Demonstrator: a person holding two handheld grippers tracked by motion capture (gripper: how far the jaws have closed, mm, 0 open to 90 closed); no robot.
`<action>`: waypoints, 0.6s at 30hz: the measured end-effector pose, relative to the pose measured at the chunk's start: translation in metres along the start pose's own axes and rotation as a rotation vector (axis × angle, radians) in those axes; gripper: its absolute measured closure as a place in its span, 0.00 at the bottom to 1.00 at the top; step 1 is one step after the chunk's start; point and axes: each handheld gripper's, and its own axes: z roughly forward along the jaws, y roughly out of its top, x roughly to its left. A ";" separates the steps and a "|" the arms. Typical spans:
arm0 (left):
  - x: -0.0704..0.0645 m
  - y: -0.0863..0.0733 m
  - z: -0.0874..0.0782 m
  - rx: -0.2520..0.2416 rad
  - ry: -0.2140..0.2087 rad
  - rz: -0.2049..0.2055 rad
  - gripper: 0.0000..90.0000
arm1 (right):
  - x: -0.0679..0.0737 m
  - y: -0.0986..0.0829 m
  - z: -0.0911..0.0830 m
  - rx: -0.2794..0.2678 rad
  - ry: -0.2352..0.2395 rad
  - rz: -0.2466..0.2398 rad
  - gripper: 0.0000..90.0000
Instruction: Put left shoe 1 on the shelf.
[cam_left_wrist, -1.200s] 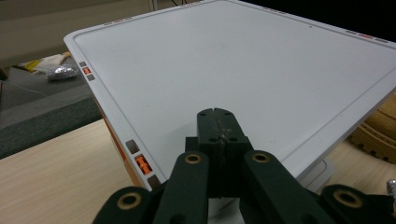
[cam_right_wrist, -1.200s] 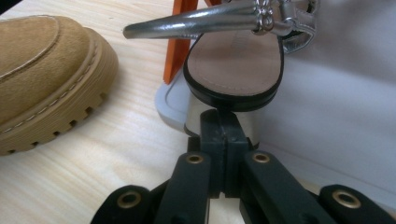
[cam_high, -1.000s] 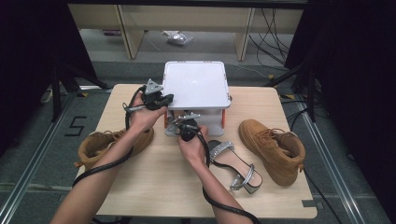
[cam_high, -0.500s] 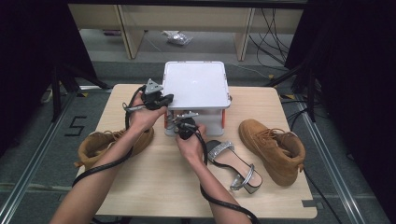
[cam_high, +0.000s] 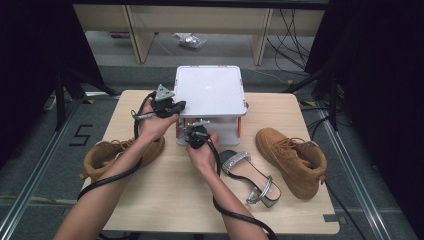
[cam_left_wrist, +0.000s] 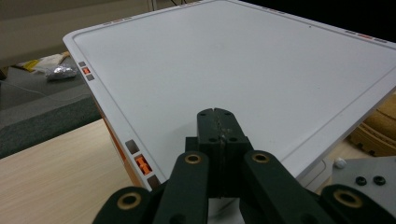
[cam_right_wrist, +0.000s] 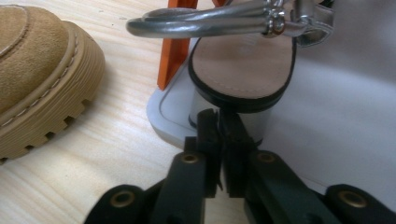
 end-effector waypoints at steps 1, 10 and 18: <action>0.000 0.000 0.000 -0.002 0.001 0.001 0.99 | -0.002 0.000 -0.001 -0.007 -0.001 -0.015 0.92; 0.000 0.000 0.000 0.001 0.002 -0.003 0.99 | -0.012 -0.007 -0.024 0.030 0.021 -0.019 0.71; 0.000 0.000 0.000 0.002 0.002 -0.009 0.99 | -0.029 -0.011 -0.049 0.072 0.024 -0.043 0.60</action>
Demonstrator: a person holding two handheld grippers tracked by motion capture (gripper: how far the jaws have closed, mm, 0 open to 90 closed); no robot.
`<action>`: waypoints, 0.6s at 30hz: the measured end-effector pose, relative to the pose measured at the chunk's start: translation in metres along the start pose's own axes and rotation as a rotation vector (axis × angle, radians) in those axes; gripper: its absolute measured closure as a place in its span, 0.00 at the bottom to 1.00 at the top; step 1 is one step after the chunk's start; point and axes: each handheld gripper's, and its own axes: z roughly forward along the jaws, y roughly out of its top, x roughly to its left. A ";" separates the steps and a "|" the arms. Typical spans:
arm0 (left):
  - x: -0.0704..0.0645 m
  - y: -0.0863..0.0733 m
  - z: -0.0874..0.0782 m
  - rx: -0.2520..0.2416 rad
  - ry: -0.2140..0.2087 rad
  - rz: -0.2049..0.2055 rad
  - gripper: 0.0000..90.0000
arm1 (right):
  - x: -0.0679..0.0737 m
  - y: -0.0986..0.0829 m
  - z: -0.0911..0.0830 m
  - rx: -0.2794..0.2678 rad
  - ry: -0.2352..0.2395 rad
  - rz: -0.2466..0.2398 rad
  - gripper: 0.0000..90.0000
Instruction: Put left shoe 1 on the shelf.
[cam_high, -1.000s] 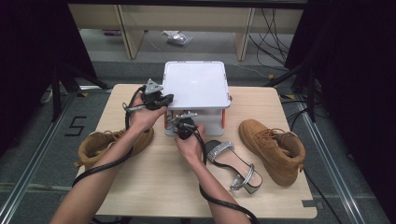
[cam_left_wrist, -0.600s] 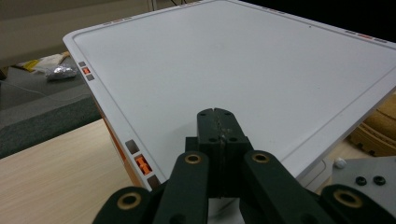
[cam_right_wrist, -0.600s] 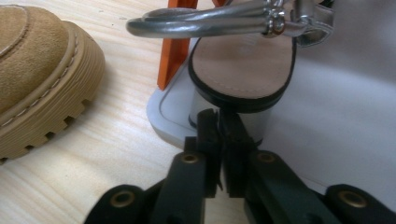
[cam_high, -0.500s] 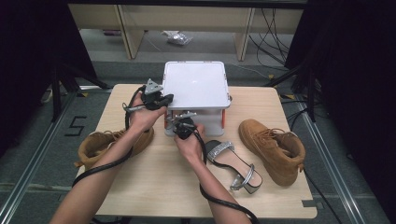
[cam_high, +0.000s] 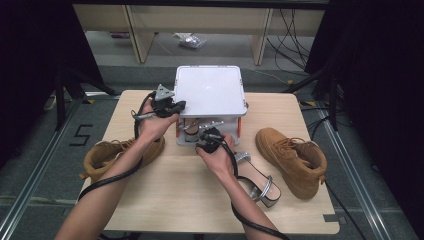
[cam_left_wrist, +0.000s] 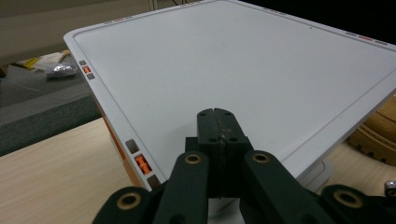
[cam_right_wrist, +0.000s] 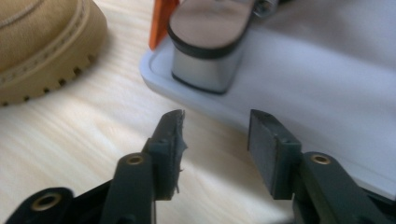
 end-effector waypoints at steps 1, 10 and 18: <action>0.000 0.000 0.000 0.000 0.000 0.000 0.99 | -0.002 -0.001 -0.004 0.004 -0.003 0.000 0.59; -0.001 0.000 0.000 0.000 0.004 0.009 0.99 | -0.024 -0.011 -0.031 0.055 0.004 -0.018 0.53; 0.000 0.000 0.000 0.000 -0.005 0.005 0.99 | -0.045 -0.031 -0.060 0.091 0.037 0.003 0.49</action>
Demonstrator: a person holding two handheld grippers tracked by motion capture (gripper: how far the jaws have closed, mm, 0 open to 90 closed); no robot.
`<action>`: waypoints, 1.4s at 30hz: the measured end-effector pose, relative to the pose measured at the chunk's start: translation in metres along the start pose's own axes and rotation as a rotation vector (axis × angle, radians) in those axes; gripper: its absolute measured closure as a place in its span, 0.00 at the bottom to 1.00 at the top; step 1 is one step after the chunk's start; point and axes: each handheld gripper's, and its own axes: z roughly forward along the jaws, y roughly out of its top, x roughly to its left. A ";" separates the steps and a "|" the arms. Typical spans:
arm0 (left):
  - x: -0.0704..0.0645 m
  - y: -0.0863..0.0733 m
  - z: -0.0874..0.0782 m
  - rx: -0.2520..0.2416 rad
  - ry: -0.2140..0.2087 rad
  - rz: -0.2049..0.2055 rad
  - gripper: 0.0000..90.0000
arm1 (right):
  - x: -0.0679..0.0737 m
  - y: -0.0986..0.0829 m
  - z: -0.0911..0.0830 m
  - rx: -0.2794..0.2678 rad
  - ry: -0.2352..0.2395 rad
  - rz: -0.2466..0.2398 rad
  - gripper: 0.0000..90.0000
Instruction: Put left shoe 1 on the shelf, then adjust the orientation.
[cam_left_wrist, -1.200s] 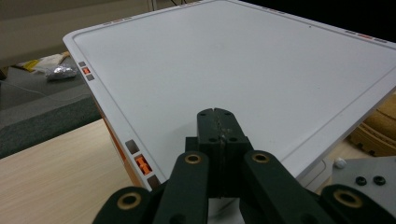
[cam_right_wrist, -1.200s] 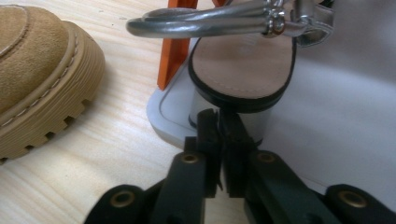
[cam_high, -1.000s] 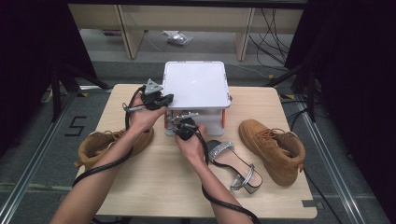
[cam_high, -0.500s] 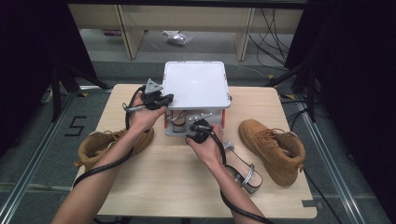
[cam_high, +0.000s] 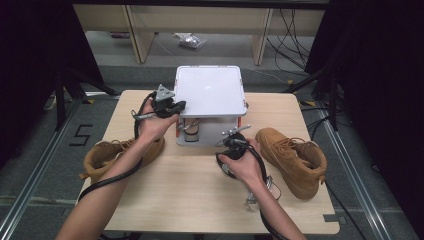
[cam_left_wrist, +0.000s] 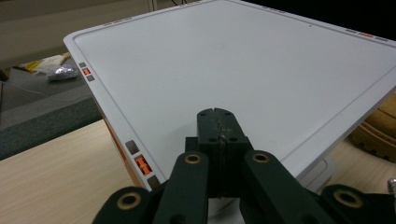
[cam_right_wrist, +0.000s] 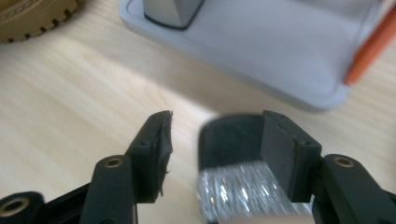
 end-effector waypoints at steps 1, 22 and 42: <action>0.001 0.000 0.000 -0.002 -0.004 -0.003 0.99 | -0.004 -0.002 -0.002 -0.005 0.008 -0.004 0.48; 0.002 0.001 0.000 0.004 -0.011 -0.013 0.99 | -0.049 -0.041 -0.048 0.052 0.015 0.044 0.46; 0.002 0.001 -0.002 0.013 -0.023 -0.024 0.99 | -0.055 -0.053 -0.051 0.208 -0.026 -0.053 0.35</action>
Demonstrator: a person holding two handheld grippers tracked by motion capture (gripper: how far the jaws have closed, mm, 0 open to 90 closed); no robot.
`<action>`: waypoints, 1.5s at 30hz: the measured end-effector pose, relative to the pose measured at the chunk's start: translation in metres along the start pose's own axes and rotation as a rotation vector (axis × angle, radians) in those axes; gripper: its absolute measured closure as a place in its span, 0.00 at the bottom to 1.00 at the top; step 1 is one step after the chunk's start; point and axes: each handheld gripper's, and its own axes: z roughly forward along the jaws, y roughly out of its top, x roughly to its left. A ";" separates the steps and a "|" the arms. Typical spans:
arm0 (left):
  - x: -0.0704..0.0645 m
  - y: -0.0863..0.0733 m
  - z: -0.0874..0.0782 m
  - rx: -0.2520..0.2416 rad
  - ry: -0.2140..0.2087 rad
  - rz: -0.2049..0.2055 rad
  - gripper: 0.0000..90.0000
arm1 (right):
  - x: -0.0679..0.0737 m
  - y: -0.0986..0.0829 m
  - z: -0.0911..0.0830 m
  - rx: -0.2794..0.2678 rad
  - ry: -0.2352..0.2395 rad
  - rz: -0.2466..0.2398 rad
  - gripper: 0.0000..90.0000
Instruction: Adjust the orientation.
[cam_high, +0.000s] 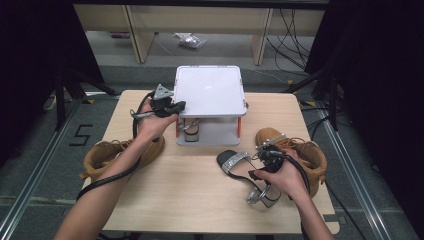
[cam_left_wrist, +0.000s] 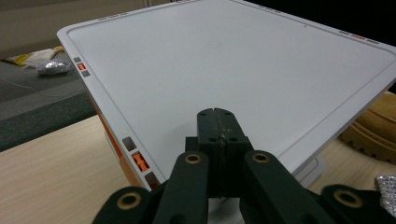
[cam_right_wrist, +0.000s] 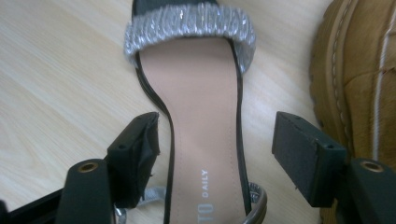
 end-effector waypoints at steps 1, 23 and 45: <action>0.000 0.000 0.000 -0.001 0.002 0.002 0.99 | 0.000 -0.001 0.002 0.008 -0.006 -0.007 0.35; -0.001 0.001 0.001 0.004 0.004 0.014 0.99 | -0.003 0.000 0.022 0.114 0.000 -0.046 0.31; -0.001 0.002 0.001 0.008 0.004 0.023 0.99 | -0.001 0.005 0.040 0.200 0.028 -0.047 0.35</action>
